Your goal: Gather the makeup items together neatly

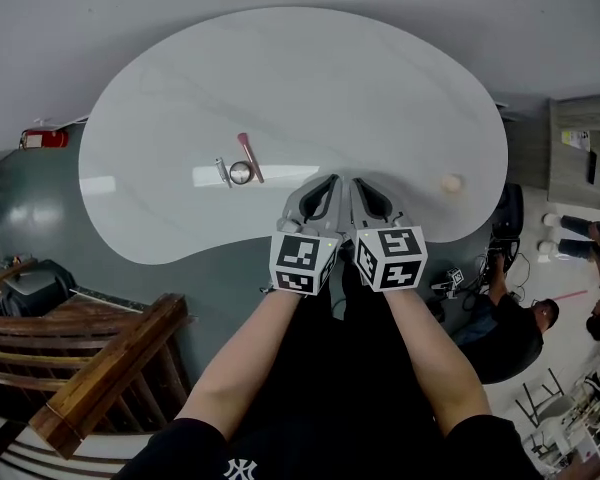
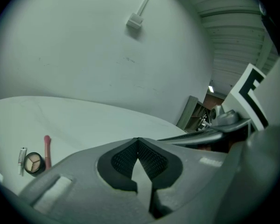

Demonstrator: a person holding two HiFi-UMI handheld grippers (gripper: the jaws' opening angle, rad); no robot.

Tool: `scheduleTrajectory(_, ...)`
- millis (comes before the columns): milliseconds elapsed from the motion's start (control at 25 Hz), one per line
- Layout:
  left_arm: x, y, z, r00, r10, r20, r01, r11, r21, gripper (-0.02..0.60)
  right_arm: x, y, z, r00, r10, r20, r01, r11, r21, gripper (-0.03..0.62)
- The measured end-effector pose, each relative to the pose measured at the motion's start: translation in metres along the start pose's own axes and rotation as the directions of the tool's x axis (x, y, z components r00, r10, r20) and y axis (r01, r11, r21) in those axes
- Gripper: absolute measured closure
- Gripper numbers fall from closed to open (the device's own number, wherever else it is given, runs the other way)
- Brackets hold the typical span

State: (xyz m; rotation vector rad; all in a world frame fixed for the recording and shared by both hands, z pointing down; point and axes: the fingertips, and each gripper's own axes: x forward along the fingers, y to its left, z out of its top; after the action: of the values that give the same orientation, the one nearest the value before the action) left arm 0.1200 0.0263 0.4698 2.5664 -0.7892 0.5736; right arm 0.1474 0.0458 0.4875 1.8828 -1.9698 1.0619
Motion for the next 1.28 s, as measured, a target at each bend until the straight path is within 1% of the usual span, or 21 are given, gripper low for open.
scheduleTrajectory(320,0.034,-0.056,-0.012,0.993,-0.108,-0.055,0.11,0.992,0.053,0.574,-0.036,-0.06,-0.011,0.996,-0.088,0.027,0.088,0.996,0.024,0.576)
scheduleTrajectory(640,0.062,-0.105,-0.021,0.982,-0.17,-0.083,0.177,0.981,0.085,0.574,-0.069,-0.114,-0.027,0.985,-0.171,0.026,0.17,0.985,0.033,0.572)
scheduleTrajectory(720,0.067,-0.114,-0.022,0.98,-0.18,-0.087,0.188,0.978,0.089,0.574,-0.075,-0.124,-0.027,0.982,-0.189,0.027,0.188,0.982,0.022,0.557)
scheduleTrajectory(840,0.074,-0.125,-0.021,0.977,-0.191,-0.092,0.2,0.976,0.092,0.574,-0.083,-0.14,-0.025,0.974,-0.224,0.027,0.224,0.975,-0.003,0.502)
scheduleTrajectory(1120,0.088,-0.14,-0.024,0.973,-0.206,-0.102,0.216,0.97,0.109,0.574,-0.096,-0.176,-0.022,0.947,-0.32,0.022,0.32,0.947,-0.026,0.465)
scheduleTrajectory(1280,0.094,-0.145,-0.025,0.972,-0.209,-0.11,0.22,0.97,0.102,0.574,-0.095,-0.191,-0.024,0.939,-0.345,0.006,0.345,0.938,-0.029,0.434)
